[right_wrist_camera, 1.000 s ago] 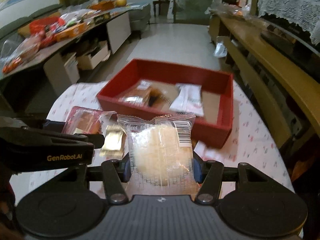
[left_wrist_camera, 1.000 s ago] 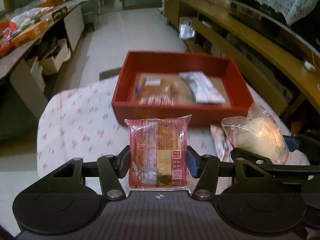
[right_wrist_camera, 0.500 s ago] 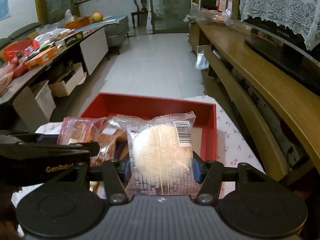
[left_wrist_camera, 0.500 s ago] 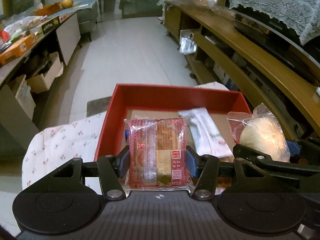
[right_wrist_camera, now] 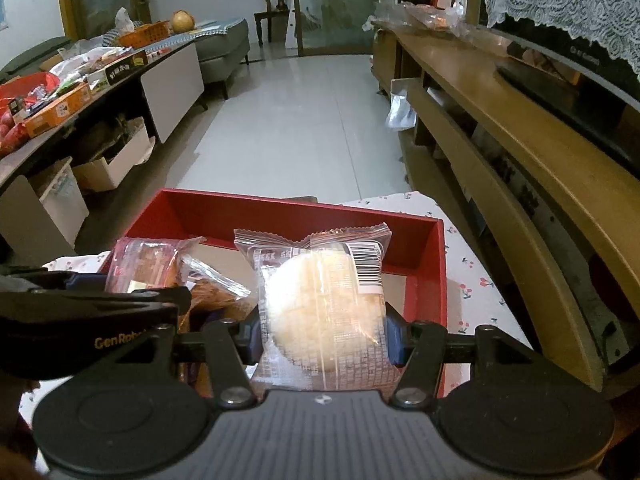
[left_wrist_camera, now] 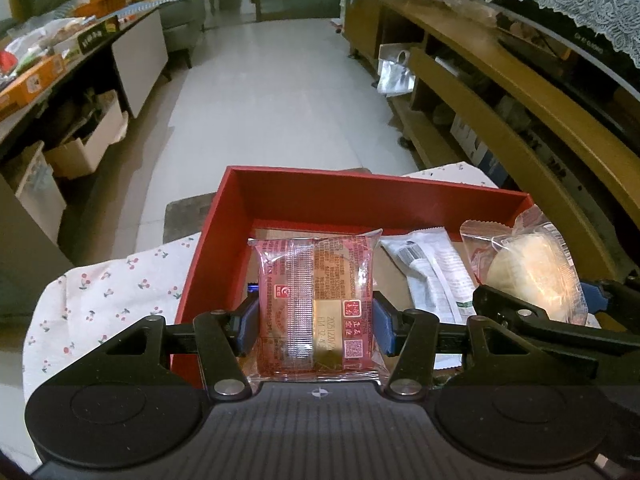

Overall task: Organize snacks
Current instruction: 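Lift both held packets and carry them over the red box, then lower both packets into the red box and open both grippers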

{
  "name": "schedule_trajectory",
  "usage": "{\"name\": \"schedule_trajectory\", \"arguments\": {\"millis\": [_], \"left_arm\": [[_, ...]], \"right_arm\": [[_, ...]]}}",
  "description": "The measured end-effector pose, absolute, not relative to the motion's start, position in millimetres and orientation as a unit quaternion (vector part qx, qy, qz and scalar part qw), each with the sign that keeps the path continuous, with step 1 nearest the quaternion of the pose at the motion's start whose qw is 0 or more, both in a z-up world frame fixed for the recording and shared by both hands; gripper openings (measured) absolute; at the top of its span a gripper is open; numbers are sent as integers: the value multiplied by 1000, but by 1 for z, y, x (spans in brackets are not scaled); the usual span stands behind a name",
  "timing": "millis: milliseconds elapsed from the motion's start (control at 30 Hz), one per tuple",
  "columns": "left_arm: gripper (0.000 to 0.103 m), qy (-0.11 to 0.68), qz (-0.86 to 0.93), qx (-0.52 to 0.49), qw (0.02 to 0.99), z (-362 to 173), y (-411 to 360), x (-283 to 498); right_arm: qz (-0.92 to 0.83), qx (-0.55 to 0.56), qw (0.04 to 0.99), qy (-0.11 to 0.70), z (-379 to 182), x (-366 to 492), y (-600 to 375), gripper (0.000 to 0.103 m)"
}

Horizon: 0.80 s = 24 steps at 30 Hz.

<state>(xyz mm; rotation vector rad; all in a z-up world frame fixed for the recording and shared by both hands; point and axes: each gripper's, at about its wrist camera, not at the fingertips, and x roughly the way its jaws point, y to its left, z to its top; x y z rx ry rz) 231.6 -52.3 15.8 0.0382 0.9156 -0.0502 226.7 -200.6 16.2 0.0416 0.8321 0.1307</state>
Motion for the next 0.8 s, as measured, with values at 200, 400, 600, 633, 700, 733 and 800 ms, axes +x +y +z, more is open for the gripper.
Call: {"name": "schedule_trajectory", "arguments": {"millis": [200, 400, 600, 633, 700, 733, 800], "left_arm": [[62, 452, -20, 18, 891, 6, -56, 239], [62, 462, -16, 13, 887, -2, -55, 242], [63, 465, -14, 14, 885, -7, -54, 244], [63, 465, -13, 14, 885, -7, -54, 244], [63, 466, -13, 16, 885, -8, -55, 244], [63, 467, -12, 17, 884, -8, -55, 244], [64, 467, -11, 19, 884, -9, -55, 244]], "right_arm": [[60, 14, 910, 411, 7, 234, -200, 69], [61, 12, 905, 421, -4, 242, -199, 69], [59, 17, 900, 431, -11, 248, -200, 69], [60, 17, 900, 432, -11, 247, -200, 70], [60, 15, 899, 433, -12, 247, -200, 70], [60, 13, 899, 434, -12, 247, -200, 70], [61, 13, 899, 434, -12, 247, -200, 71]]}}
